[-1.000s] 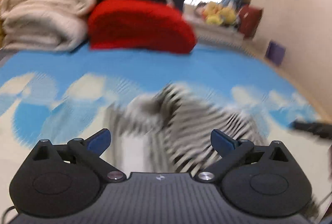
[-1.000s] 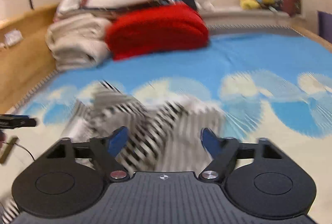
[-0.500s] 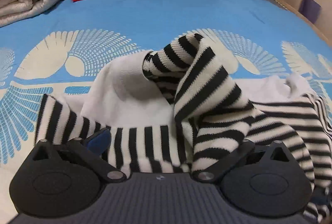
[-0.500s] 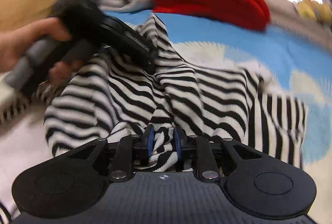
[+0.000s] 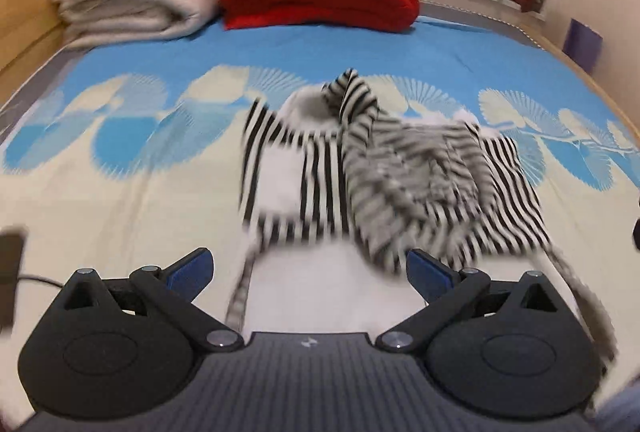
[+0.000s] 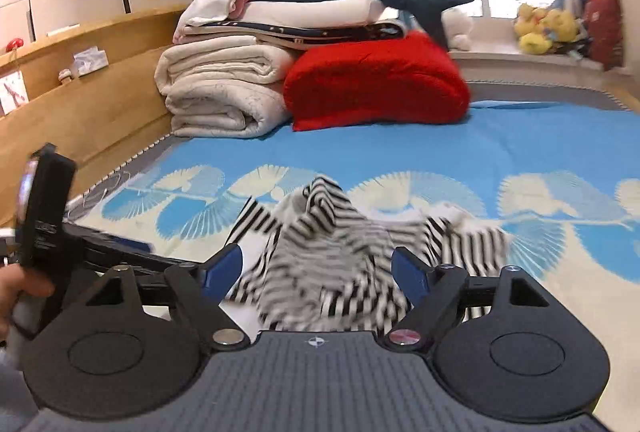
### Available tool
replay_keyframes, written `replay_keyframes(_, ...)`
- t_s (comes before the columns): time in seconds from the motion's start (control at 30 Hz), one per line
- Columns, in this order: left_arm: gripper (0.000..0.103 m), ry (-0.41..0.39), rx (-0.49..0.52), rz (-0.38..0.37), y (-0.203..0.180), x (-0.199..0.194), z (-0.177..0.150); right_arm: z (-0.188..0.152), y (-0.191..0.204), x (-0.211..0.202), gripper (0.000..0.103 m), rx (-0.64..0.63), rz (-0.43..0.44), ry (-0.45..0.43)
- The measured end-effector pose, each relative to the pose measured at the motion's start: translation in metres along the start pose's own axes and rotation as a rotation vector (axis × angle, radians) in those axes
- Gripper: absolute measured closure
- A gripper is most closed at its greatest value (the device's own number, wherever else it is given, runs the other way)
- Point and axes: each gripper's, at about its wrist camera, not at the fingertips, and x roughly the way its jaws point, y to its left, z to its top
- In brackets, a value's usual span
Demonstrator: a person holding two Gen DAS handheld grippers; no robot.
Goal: Fold small clothes
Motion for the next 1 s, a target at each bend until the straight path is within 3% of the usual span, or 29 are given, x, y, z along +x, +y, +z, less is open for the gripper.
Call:
replay_keyframes(0.1, 0.000, -0.013, -0.055, 0.042, -0.003, -0.047, -0.041, -0.029, 0.018, -0.038, 0.017, 0.033, -0.075, 0.053)
replay_keyframes(0.2, 0.000, -0.015, -0.115, 0.035, -0.002, -0.087, -0.079, -0.062, 0.031, -0.067, 0.017, 0.101, -0.112, 0.095)
replay_keyframes(0.33, 0.000, -0.003, -0.066, 0.033, -0.008, -0.123, -0.117, -0.089, 0.050, -0.106, 0.017, 0.120, -0.101, 0.126)
replay_keyframes(0.43, 0.000, -0.013, -0.071, 0.046, -0.008, -0.140, -0.137, -0.099, 0.060, -0.135, 0.017, 0.111, -0.100, 0.100)
replay_keyframes(0.73, 0.000, -0.057, -0.028, 0.013, -0.018, -0.180, -0.162, -0.112, 0.085, -0.187, 0.017, 0.063, -0.078, 0.039)
replay_keyframes(1.0, 0.000, -0.086, -0.002, 0.001, -0.027, -0.198, -0.170, -0.119, 0.097, -0.208, 0.017, 0.027, -0.084, 0.010)
